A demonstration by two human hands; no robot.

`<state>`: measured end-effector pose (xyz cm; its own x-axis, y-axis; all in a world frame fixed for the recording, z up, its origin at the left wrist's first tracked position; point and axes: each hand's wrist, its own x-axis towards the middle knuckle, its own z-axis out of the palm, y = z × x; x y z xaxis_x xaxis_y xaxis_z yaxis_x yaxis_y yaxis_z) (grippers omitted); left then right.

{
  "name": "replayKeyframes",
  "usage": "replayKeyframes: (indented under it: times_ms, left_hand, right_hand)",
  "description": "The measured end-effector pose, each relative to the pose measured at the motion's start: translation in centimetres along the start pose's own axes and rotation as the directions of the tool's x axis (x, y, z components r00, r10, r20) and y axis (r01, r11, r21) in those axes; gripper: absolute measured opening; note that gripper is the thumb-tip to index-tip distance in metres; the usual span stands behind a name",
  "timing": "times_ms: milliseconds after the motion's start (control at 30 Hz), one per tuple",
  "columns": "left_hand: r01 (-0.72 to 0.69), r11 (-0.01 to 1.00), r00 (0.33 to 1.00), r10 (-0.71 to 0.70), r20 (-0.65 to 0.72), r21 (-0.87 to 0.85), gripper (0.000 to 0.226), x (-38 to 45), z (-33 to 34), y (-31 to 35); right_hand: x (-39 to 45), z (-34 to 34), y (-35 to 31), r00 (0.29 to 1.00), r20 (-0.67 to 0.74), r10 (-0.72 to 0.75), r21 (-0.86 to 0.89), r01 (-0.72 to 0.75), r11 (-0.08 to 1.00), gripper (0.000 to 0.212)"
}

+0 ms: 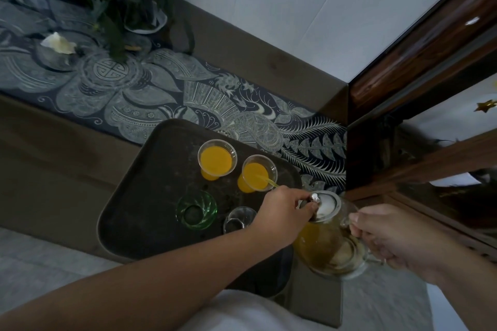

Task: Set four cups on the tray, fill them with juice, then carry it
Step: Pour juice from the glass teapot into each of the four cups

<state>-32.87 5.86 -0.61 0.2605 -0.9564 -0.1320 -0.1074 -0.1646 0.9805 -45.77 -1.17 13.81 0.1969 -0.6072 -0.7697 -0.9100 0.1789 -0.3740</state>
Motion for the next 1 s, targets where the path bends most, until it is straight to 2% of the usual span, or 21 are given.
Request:
replayKeyframes:
  times_ms: [400,1000]
  left_hand:
    - [-0.010,1.000,1.000,0.010,0.003,0.012,0.018,-0.3,-0.1,-0.2]
    - [-0.032,0.992,0.999,0.032,-0.001,0.119,0.017,-0.4,-0.8,-0.9]
  right_hand:
    - [0.3,0.6,0.7,1.000,-0.016,0.001,0.025,-0.001,1.000,0.030]
    - [1.5,3.1,3.2,0.993,-0.102,-0.055,0.221,0.077,0.972,0.031]
